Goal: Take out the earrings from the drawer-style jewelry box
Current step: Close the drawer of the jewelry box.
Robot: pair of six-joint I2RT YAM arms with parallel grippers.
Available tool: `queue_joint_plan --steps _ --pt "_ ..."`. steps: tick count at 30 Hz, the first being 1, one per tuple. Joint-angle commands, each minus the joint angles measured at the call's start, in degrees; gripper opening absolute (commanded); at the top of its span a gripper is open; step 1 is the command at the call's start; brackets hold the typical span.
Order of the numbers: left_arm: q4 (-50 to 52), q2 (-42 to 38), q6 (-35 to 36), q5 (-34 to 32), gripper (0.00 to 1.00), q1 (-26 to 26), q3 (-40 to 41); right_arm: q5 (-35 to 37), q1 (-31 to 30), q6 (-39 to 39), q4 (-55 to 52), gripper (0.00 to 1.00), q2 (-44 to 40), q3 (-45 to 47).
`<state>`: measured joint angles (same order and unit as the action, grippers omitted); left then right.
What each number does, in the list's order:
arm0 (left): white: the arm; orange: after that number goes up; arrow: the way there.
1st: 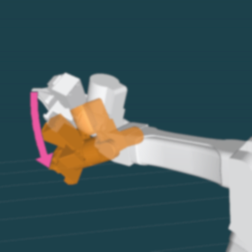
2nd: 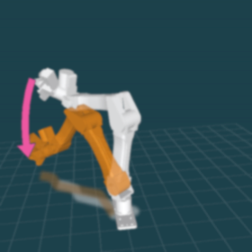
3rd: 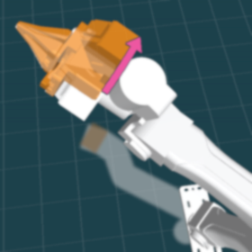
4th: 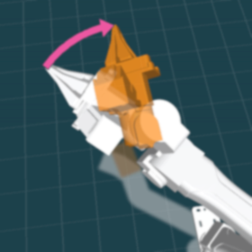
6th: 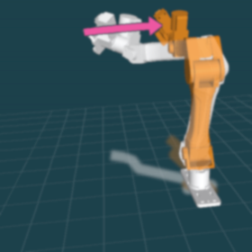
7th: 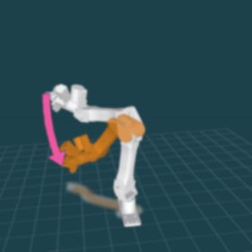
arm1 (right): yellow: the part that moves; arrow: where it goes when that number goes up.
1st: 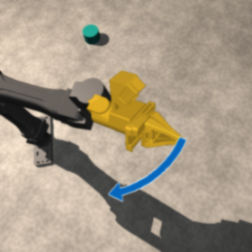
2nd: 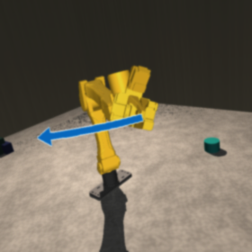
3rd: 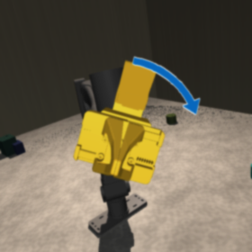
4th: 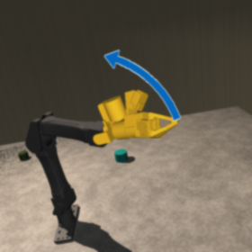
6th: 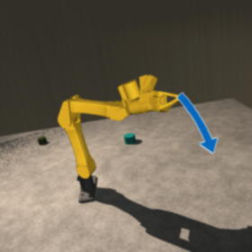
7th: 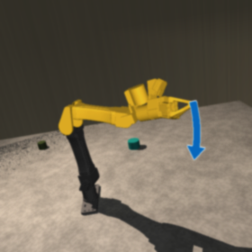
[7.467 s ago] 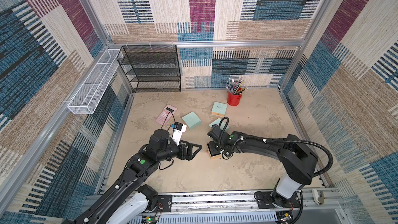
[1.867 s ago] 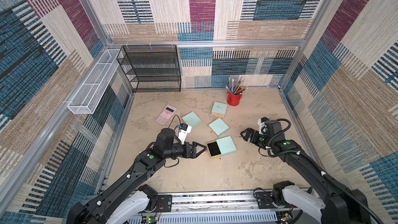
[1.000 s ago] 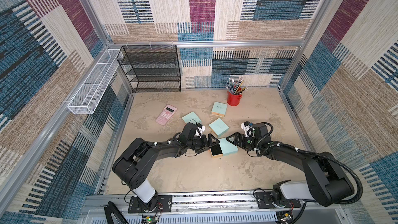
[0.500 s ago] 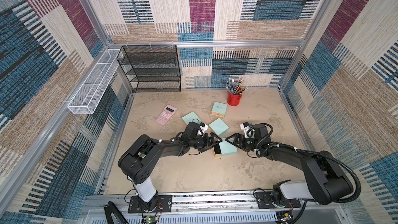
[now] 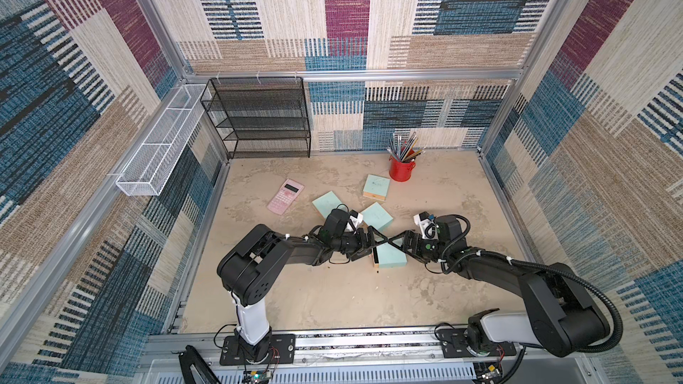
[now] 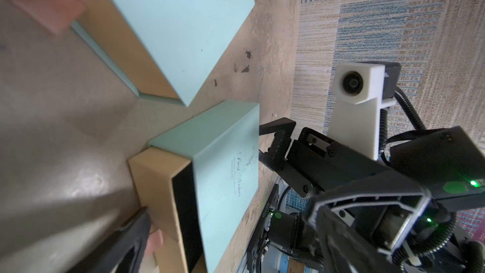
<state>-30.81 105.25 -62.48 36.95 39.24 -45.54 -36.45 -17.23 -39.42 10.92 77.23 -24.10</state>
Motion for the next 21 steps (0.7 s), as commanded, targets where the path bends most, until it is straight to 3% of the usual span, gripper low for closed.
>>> queue_joint_plan --steps 1,15,21 --pt "-6.5 1.2 -1.9 1.9 0.99 0.5 -1.0 -1.6 -0.1 -0.9 2.7 0.99 0.0 0.0" --pt "-7.7 3.1 -3.5 0.7 0.99 2.4 -2.5 -0.6 -0.3 -0.7 2.3 0.98 1.0 -1.2" --pt "-0.1 -2.6 -0.5 -3.3 0.99 2.2 1.0 10.9 -0.3 -0.3 -6.2 0.99 -3.2 -3.7"
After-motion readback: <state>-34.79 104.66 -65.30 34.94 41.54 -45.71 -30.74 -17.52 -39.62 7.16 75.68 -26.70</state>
